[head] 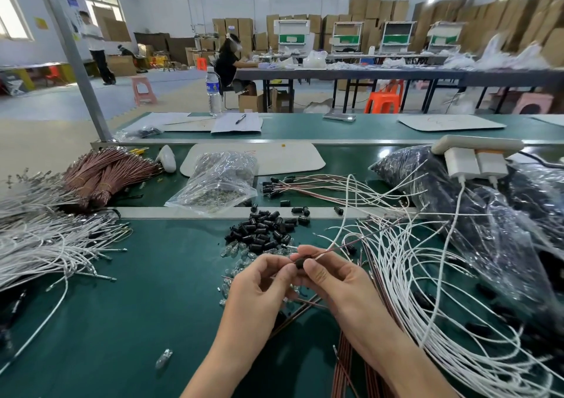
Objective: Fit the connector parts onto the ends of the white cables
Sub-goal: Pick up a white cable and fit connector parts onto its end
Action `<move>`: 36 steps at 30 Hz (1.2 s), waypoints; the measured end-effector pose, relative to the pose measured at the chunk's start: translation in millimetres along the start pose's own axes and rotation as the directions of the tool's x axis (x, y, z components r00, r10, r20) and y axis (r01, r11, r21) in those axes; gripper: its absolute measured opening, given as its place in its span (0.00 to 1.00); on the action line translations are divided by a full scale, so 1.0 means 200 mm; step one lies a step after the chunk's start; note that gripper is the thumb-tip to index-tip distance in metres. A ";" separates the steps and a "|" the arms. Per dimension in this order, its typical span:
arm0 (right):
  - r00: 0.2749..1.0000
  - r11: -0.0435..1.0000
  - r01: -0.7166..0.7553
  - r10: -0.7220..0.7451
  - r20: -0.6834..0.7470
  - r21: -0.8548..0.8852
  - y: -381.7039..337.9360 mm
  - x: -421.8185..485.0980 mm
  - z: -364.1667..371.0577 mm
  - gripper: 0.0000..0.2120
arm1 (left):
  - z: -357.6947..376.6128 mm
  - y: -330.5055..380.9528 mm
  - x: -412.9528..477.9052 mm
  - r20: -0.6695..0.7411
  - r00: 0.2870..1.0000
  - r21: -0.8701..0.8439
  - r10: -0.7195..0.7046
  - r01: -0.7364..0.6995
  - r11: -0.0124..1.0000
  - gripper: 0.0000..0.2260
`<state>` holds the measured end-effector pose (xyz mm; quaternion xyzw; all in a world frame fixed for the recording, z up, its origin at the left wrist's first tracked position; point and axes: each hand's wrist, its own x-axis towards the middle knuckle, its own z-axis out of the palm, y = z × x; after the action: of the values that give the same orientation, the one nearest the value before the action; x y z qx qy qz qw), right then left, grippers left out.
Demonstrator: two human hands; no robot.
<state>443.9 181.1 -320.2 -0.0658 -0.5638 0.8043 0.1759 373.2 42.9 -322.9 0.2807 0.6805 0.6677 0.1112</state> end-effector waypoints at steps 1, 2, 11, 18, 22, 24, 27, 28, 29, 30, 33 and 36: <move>1.000 1.000 0.002 -0.002 -0.003 -0.002 0.00 0.00 0.00 0.17 | 0.00 0.00 0.00 0.009 1.000 -0.018 -0.011 0.011 1.000 0.04; 1.000 1.000 0.004 -0.005 -0.011 -0.004 0.00 0.00 0.00 0.14 | 0.01 0.01 0.00 0.020 1.000 -0.036 -0.023 0.024 0.999 0.04; 0.995 0.999 0.042 -0.039 -0.089 0.024 -0.01 0.00 0.01 0.08 | 0.01 0.00 0.02 -0.010 0.996 -0.049 -0.084 0.084 0.995 0.06; 0.995 0.995 0.032 -0.041 -0.087 -0.096 -0.01 0.00 0.01 0.11 | 0.03 -0.01 0.01 0.017 0.997 -0.060 -0.075 0.076 0.995 0.05; 0.985 0.986 0.058 -0.082 -0.153 -0.155 -0.02 0.00 0.00 0.08 | 0.02 0.00 0.01 0.027 0.996 -0.116 -0.080 0.082 0.990 0.06; 0.981 0.985 0.070 -0.096 -0.165 -0.160 -0.02 0.00 0.00 0.08 | 0.01 0.00 0.02 0.029 0.996 -0.135 -0.078 0.082 0.988 0.07; 0.978 0.984 0.079 -0.107 -0.177 -0.159 -0.03 0.00 -0.01 0.08 | 0.01 0.00 0.02 0.062 0.996 -0.128 -0.062 0.070 0.989 0.11; 0.978 0.985 0.081 -0.109 -0.178 -0.156 -0.03 0.00 -0.02 0.08 | 0.01 0.00 0.02 0.070 0.996 -0.130 -0.054 0.062 0.990 0.12; 0.978 0.985 0.082 -0.110 -0.179 -0.152 -0.03 0.00 -0.02 0.08 | 0.01 0.00 0.02 0.069 0.997 -0.131 -0.046 0.054 0.990 0.12; 0.977 0.985 0.084 -0.111 -0.181 -0.153 -0.03 0.00 -0.02 0.08 | 0.01 0.00 0.02 0.057 0.998 -0.130 -0.042 0.049 0.990 0.12; 0.975 0.973 0.098 -0.136 -0.178 -0.208 -0.02 0.00 -0.01 0.08 | 0.00 -0.02 0.03 -0.009 0.999 -0.111 -0.046 0.045 0.993 0.12; 0.975 0.951 0.112 -0.161 -0.152 -0.289 -0.01 0.00 0.00 0.10 | 0.00 -0.03 0.03 -0.041 0.998 -0.109 -0.054 0.049 0.993 0.10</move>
<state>444.7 182.5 -317.9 -0.1207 -0.6569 0.6940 0.2687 366.2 46.3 -326.3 0.2418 0.6527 0.7064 0.1283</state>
